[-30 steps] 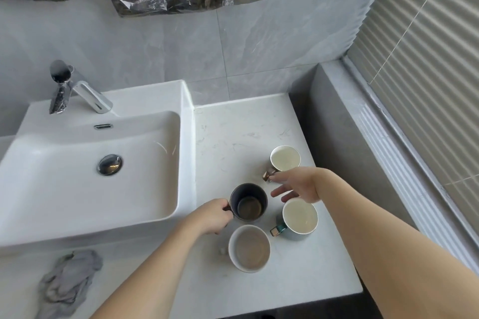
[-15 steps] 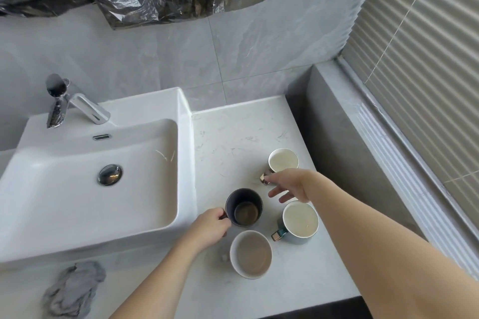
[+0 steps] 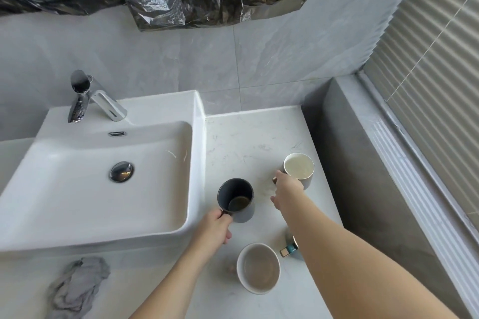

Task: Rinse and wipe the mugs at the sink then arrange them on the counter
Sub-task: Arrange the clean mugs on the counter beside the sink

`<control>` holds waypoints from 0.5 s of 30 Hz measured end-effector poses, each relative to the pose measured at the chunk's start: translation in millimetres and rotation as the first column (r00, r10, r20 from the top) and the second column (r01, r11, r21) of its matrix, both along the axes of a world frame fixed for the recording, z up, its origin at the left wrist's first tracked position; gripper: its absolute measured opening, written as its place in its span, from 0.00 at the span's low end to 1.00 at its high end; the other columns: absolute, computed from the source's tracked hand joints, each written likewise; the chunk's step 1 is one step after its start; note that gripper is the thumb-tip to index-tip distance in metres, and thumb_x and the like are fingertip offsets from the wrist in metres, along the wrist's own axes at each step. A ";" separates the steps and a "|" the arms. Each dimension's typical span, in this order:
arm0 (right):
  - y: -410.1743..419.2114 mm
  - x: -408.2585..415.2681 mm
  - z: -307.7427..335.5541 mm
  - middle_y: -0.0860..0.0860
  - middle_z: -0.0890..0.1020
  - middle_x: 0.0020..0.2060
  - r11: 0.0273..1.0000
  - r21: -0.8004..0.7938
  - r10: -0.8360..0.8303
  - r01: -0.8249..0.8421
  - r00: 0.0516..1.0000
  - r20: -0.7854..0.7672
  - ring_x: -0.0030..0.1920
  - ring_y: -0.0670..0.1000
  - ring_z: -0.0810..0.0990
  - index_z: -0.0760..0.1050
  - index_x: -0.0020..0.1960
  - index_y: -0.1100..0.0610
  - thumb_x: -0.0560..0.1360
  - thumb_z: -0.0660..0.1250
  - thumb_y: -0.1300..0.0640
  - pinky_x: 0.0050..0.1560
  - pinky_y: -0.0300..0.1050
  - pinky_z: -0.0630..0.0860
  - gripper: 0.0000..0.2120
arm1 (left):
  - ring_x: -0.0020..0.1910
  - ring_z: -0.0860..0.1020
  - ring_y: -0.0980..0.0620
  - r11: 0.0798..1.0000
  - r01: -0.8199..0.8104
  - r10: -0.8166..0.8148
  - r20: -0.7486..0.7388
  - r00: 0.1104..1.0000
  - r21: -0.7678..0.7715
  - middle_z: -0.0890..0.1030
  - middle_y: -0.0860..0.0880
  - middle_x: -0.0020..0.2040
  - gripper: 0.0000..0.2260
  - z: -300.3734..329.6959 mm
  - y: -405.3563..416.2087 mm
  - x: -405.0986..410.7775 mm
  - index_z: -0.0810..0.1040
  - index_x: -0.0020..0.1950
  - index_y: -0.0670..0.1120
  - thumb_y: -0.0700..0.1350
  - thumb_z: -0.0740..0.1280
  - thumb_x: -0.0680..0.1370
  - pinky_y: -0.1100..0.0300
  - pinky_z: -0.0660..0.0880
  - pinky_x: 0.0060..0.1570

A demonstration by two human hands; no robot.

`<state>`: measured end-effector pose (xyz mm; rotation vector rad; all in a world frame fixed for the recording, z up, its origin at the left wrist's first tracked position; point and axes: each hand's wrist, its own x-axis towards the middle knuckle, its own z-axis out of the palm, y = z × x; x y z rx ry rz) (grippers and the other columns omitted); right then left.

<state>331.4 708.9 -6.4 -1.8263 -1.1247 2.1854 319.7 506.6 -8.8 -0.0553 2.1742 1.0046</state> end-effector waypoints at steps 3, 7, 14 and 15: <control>5.9 6.3 6.4 0.53 0.81 0.48 0.995 -0.101 -0.010 0.012 1.000 0.013 0.56 0.56 0.82 0.75 0.59 0.59 0.78 0.69 0.55 0.59 0.47 0.77 0.12 | 0.30 0.75 0.51 0.998 -0.058 0.058 -0.002 0.998 0.040 0.80 0.45 0.34 0.07 10.4 0.7 -7.4 0.75 0.44 0.43 0.46 0.63 0.78 0.59 0.68 0.34; 24.5 5.5 1.6 0.53 0.77 0.40 0.995 -0.055 0.076 -0.078 0.996 -0.037 0.39 0.53 0.79 0.76 0.51 0.61 0.78 0.68 0.57 0.60 0.49 0.80 0.07 | 0.30 0.75 0.50 0.986 -0.139 0.140 -0.008 0.990 0.090 0.82 0.45 0.34 0.07 31.9 14.9 -23.7 0.75 0.40 0.45 0.46 0.62 0.76 0.59 0.69 0.33; 53.9 -22.7 -2.5 0.56 0.77 0.44 0.963 0.086 0.260 -0.255 0.964 -0.058 0.41 0.56 0.79 0.77 0.46 0.61 0.78 0.68 0.60 0.55 0.51 0.80 0.04 | 0.32 0.75 0.48 0.952 -0.262 0.266 -0.006 0.964 0.156 0.81 0.45 0.35 0.05 30.9 51.8 -72.8 0.73 0.41 0.45 0.43 0.59 0.74 0.58 0.69 0.35; 59.4 -28.6 -3.3 0.56 0.78 0.44 0.954 0.107 0.287 -0.281 0.957 -0.050 0.42 0.56 0.79 0.77 0.46 0.60 0.78 0.68 0.60 0.53 0.50 0.80 0.04 | 0.32 0.75 0.48 0.949 -0.269 0.275 -0.013 0.961 0.164 0.81 0.45 0.35 0.06 28.2 58.1 -83.7 0.72 0.41 0.45 0.43 0.59 0.75 0.58 0.69 0.35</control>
